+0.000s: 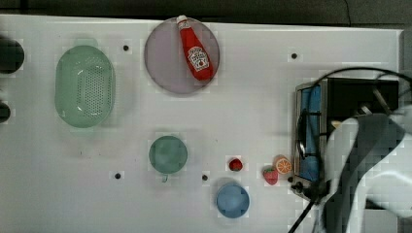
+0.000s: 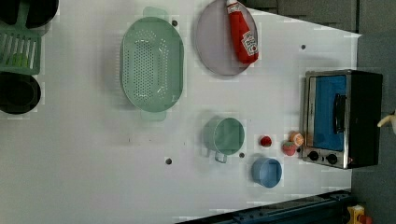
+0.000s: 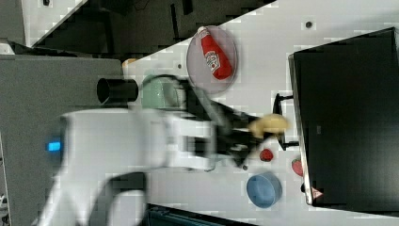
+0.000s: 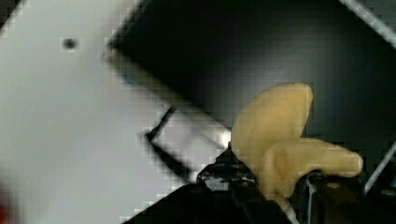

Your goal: Pick banana from table and place on oven.

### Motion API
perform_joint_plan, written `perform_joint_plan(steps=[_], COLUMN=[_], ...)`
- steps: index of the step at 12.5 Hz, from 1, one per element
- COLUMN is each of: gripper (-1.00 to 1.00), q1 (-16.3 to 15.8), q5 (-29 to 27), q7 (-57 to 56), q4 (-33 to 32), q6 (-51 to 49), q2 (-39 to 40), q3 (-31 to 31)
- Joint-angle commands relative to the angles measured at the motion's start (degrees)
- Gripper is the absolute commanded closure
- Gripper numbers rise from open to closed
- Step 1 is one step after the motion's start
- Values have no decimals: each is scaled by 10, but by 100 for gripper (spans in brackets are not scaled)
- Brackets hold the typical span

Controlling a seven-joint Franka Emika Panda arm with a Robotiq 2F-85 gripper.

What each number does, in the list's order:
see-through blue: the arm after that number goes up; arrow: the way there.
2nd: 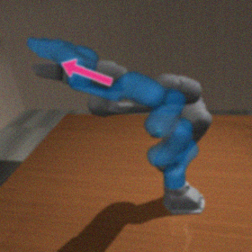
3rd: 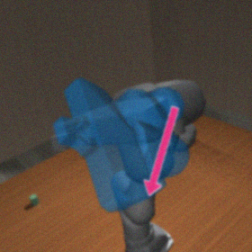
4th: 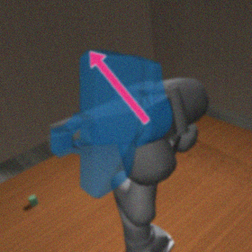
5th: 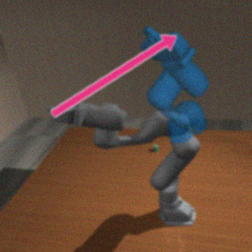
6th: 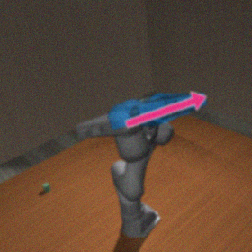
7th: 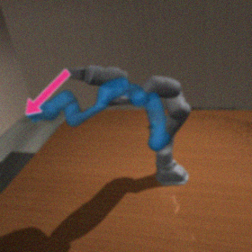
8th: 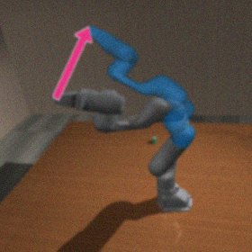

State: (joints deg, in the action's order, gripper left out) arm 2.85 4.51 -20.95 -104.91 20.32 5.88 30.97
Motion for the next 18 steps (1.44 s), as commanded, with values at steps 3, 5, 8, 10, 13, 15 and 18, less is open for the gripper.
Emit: perform_joint_plan(steps=[3, 5, 8, 10, 13, 15, 18], gripper=[48, 48, 19, -27, -100, -100, -100], q1=[17, 25, 30, 31, 31, 23, -5], q5=[-54, -105, -107, -107, -106, -95, -78], q7=[-158, -181, -187, -186, -188, -199, -199], q4=[8, 8, 4, -5, -5, 9, 33], q6=[55, 73, 94, 94, 94, 86, 18], q2=[47, 75, 98, 99, 95, 72, 10], q3=[41, 49, 51, 51, 54, 54, 37])
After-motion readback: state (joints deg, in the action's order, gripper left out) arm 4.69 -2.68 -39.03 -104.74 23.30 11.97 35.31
